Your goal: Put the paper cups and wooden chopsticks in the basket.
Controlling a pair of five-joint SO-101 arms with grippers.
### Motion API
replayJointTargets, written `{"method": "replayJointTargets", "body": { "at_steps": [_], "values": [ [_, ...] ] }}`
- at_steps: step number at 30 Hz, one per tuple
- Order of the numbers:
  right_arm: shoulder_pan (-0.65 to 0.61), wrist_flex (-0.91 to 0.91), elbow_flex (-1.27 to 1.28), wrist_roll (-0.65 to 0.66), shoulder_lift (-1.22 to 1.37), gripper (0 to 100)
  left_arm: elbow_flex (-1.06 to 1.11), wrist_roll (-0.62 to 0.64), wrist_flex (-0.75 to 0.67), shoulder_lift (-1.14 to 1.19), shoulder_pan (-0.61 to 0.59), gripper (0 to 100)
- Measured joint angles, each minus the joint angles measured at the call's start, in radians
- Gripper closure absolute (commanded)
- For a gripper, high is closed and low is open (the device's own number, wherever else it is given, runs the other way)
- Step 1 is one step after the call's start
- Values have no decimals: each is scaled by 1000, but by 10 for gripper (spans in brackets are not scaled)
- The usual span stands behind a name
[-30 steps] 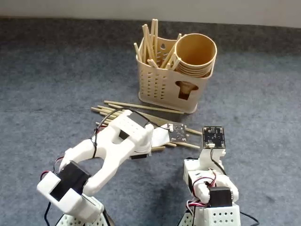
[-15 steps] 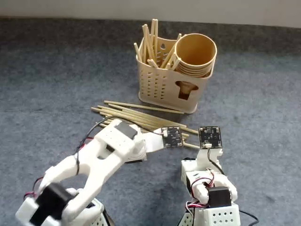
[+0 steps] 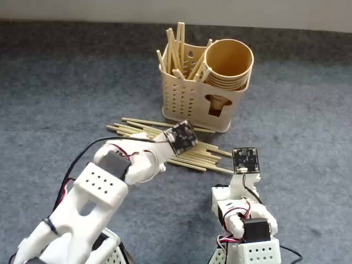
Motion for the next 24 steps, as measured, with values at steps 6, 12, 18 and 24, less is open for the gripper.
{"method": "replayJointTargets", "body": {
  "at_steps": [6,12,18,24],
  "values": [
    [0,0,0,0,0,994,-123,166,0,-144,-58,994],
    [98,0,0,0,0,994,-233,311,0,-275,-81,994],
    [140,0,0,0,0,994,-316,411,-20,-310,-81,994],
    [144,0,0,0,0,994,-353,500,-210,-310,-81,994]
  ]
}}
